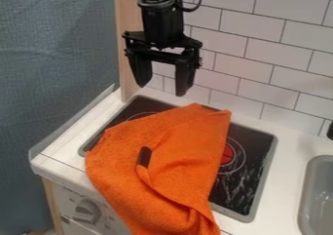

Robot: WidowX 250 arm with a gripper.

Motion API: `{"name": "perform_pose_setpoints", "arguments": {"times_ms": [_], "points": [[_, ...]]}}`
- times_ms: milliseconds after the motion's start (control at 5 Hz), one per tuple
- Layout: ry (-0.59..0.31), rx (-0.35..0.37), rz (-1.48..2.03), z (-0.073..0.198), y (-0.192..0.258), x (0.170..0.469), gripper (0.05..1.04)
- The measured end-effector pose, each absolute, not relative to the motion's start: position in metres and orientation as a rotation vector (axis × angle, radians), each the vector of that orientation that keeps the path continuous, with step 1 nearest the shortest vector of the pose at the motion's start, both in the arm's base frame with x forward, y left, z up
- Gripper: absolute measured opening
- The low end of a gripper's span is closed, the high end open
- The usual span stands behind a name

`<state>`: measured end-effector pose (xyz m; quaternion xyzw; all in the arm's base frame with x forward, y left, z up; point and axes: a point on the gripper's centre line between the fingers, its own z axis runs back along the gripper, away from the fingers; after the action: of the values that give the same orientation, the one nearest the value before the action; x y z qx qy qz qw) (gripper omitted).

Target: Fold the cloth from left to right

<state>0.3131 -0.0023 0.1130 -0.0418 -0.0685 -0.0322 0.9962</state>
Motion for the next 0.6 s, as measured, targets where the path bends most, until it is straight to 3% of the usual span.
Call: {"name": "perform_pose_setpoints", "arguments": {"times_ms": [200,600], "points": [[-0.111,-0.084,-0.058,0.105,-0.002,0.311,0.999],[-0.087,-0.012,0.012,0.084,0.040,0.300,0.999]]}}
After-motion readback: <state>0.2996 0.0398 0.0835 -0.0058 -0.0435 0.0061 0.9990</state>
